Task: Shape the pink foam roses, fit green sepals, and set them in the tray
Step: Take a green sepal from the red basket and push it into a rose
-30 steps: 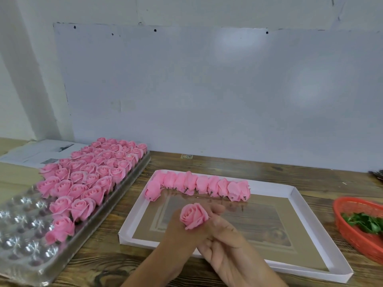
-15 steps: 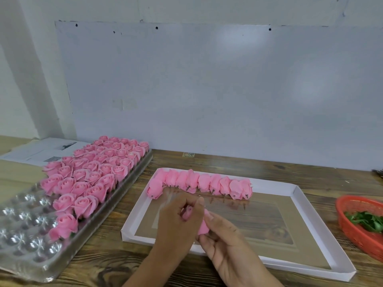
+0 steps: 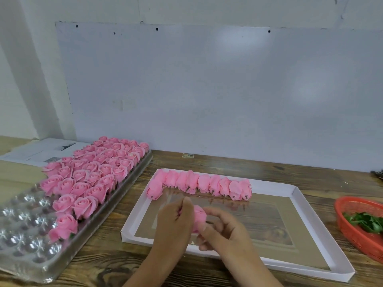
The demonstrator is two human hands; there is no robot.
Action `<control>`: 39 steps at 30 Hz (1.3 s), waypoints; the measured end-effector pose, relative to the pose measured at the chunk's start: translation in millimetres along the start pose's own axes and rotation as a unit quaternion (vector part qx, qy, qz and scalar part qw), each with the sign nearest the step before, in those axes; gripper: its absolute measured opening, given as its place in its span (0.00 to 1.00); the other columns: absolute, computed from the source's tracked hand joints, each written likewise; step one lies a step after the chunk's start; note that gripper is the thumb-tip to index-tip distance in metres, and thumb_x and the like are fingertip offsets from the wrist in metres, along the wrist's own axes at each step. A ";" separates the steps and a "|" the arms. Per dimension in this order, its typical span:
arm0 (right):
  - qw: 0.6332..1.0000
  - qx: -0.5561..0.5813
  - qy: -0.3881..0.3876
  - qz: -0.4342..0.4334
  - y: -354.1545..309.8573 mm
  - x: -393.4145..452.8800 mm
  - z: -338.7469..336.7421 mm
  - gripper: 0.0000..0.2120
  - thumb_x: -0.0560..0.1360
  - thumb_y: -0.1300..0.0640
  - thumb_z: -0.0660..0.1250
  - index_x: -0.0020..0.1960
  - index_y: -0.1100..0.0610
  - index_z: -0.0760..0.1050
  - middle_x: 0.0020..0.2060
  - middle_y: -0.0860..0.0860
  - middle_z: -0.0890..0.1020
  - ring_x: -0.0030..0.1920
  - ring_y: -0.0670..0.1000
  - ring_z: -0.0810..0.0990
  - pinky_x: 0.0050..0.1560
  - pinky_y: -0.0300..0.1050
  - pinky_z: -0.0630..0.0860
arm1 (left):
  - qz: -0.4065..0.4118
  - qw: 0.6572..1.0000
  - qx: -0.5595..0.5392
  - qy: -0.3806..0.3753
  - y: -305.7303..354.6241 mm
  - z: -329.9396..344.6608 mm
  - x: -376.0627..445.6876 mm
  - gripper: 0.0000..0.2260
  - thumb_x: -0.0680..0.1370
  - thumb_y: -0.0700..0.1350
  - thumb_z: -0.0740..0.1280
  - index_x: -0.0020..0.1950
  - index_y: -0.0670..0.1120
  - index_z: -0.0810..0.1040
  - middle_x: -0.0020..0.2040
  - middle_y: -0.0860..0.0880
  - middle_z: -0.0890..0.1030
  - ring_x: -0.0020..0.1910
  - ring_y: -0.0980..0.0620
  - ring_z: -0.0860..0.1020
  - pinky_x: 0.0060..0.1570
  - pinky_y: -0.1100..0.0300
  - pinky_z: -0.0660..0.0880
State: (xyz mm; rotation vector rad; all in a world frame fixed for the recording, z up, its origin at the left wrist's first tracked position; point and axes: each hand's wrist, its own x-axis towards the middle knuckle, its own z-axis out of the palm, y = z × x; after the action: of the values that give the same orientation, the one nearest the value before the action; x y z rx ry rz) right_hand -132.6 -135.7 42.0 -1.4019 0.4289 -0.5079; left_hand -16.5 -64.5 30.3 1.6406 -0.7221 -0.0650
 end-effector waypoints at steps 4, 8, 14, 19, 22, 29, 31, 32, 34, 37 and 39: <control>0.984 -0.133 0.048 -0.106 2.8 -4.6 0.0 0.21 0.67 0.55 0.79 0.51 0.34 0.79 0.35 0.54 0.78 0.37 0.46 0.79 0.41 0.46 0.79 | -0.148 0.977 -0.125 -0.087 4.9 3.7 -5.9 0.20 0.83 0.47 0.57 0.34 0.39 0.74 0.30 0.44 0.75 0.30 0.51 0.74 0.29 0.60 0.71; 0.976 -0.130 0.065 -0.160 4.1 -4.8 -0.6 0.16 0.66 0.57 0.80 0.47 0.38 0.83 0.34 0.54 0.77 0.39 0.59 0.79 0.43 0.59 0.80 | -0.194 0.946 -0.228 -0.123 9.5 8.3 -10.8 0.18 0.84 0.46 0.57 0.40 0.36 0.75 0.36 0.38 0.76 0.34 0.47 0.77 0.30 0.59 0.75; 0.954 -0.203 0.084 -0.203 7.1 -1.1 -4.2 0.15 0.63 0.49 0.75 0.47 0.35 0.81 0.40 0.44 0.81 0.37 0.47 0.79 0.37 0.45 0.77 | -0.152 0.961 -0.202 -0.110 10.5 6.2 -11.0 0.24 0.83 0.55 0.57 0.29 0.51 0.77 0.31 0.45 0.79 0.30 0.52 0.80 0.28 0.63 0.74; 0.945 -0.235 0.080 -0.212 8.4 -1.2 -6.8 0.15 0.65 0.43 0.73 0.52 0.36 0.80 0.41 0.41 0.80 0.37 0.44 0.79 0.35 0.32 0.71 | -0.077 0.983 -0.130 -0.106 2.9 6.3 -8.4 0.25 0.79 0.62 0.58 0.32 0.45 0.76 0.27 0.48 0.77 0.28 0.54 0.76 0.29 0.63 0.72; 0.938 -0.274 0.081 -0.195 8.7 -3.0 -8.4 0.17 0.66 0.38 0.69 0.55 0.34 0.77 0.41 0.36 0.80 0.39 0.42 0.80 0.35 0.28 0.70 | -0.081 0.987 -0.103 -0.088 -3.3 9.0 -7.2 0.23 0.83 0.54 0.58 0.34 0.41 0.75 0.27 0.48 0.76 0.29 0.57 0.75 0.28 0.66 0.71; 0.995 -0.064 0.049 -0.064 -3.6 1.0 -9.3 0.11 0.74 0.62 0.73 0.48 0.46 0.85 0.31 0.53 0.81 0.30 0.48 0.79 0.31 0.41 0.79 | -0.050 0.980 -0.143 -0.131 7.7 3.7 -9.2 0.22 0.78 0.64 0.60 0.39 0.46 0.77 0.28 0.52 0.77 0.25 0.59 0.73 0.25 0.69 0.68; 0.995 0.096 0.026 -0.009 -9.1 3.6 -9.3 0.08 0.71 0.58 0.71 0.49 0.55 0.85 0.33 0.57 0.80 0.29 0.48 0.78 0.29 0.40 0.78 | -0.041 0.969 -0.181 -0.164 9.6 3.1 -9.8 0.22 0.73 0.72 0.63 0.46 0.55 0.80 0.31 0.52 0.80 0.26 0.59 0.75 0.25 0.69 0.68; 0.982 0.190 0.008 0.018 -11.3 3.5 -10.4 0.11 0.71 0.57 0.70 0.50 0.60 0.85 0.35 0.59 0.81 0.30 0.48 0.79 0.29 0.39 0.79 | -0.029 0.968 -0.183 -0.172 9.9 3.3 -9.4 0.22 0.68 0.75 0.66 0.48 0.60 0.80 0.35 0.53 0.82 0.30 0.60 0.77 0.28 0.69 0.71; 0.941 0.334 -0.026 0.057 -10.5 4.6 -11.8 0.15 0.72 0.57 0.67 0.53 0.66 0.83 0.42 0.62 0.84 0.33 0.50 0.83 0.29 0.39 0.80 | -0.009 0.960 -0.184 -0.211 9.6 6.4 -8.8 0.28 0.64 0.76 0.70 0.57 0.62 0.78 0.46 0.55 0.84 0.44 0.58 0.82 0.41 0.64 0.77; 0.883 0.450 -0.090 0.097 -12.3 1.4 -6.5 0.18 0.74 0.58 0.64 0.57 0.68 0.81 0.50 0.64 0.84 0.36 0.53 0.84 0.32 0.39 0.82 | -0.025 0.942 -0.196 -0.270 7.2 9.6 -11.6 0.33 0.61 0.69 0.78 0.57 0.49 0.79 0.49 0.48 0.82 0.51 0.50 0.80 0.52 0.52 0.75; 0.871 0.465 -0.108 0.116 -6.8 1.8 -3.5 0.20 0.72 0.58 0.66 0.60 0.67 0.80 0.55 0.63 0.82 0.44 0.54 0.83 0.41 0.42 0.80 | -0.036 0.937 -0.196 -0.285 3.6 8.1 -13.4 0.27 0.60 0.64 0.82 0.53 0.55 0.82 0.50 0.47 0.81 0.54 0.49 0.79 0.58 0.50 0.74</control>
State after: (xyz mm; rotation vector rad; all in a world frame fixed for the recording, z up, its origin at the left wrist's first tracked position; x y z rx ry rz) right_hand -133.7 -140.3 48.3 -0.4487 0.1185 -0.2804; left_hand -32.2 -65.2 27.1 1.2590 -1.0094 -0.7195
